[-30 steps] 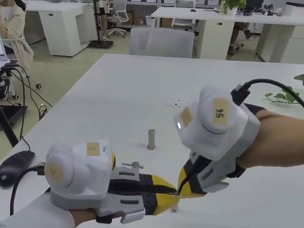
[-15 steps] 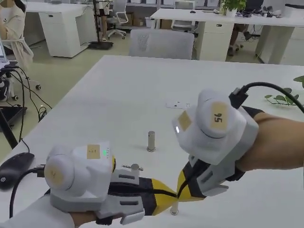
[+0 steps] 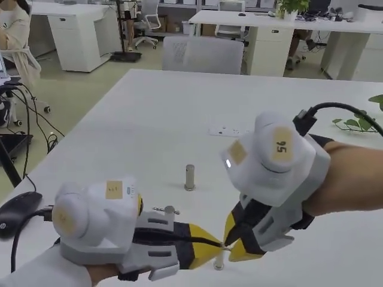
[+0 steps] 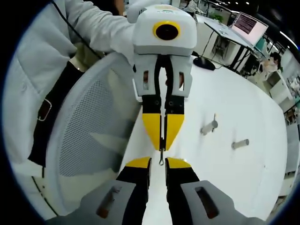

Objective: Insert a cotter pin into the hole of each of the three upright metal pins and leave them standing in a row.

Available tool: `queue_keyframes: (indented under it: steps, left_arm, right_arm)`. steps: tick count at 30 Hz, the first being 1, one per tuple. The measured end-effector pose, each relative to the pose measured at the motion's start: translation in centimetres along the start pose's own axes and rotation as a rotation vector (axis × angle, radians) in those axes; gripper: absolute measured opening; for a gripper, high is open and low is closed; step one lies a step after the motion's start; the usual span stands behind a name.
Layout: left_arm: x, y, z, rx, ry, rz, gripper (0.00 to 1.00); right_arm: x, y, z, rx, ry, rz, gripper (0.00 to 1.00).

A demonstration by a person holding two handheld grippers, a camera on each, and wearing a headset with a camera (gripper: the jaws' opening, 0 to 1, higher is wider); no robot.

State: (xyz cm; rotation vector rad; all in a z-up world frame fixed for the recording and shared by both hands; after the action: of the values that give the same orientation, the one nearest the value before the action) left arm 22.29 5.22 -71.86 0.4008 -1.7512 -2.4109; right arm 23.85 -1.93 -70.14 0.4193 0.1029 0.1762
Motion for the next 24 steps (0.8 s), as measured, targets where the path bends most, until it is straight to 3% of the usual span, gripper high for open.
queue_keyframes:
  steps: [18, 24]
  left_arm:
    - [0.8, 0.6, 0.0, 0.001, -0.073, -0.064, 0.00]
    - [1.0, 0.6, -0.1, -0.002, -0.096, -0.088, 0.00]
  right_arm:
    - [0.4, -1.4, 0.1, 0.116, 0.249, -0.161, 0.14]
    - [0.0, -1.7, -0.1, 0.116, 0.317, -0.181, 0.14]
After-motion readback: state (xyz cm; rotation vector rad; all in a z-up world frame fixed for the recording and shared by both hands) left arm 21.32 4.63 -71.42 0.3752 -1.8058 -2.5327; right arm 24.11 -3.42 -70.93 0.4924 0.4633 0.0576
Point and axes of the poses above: the centre of the closed fingertips' face, and the gripper's own axes: z roughly backward along the fingers, x roughly to its right, y roughly out of its top, the point moved 5 cm from there along z, roughly backward along the fingers, and after that the axes turned 9 degrees about -z, right-handed, at the moved point
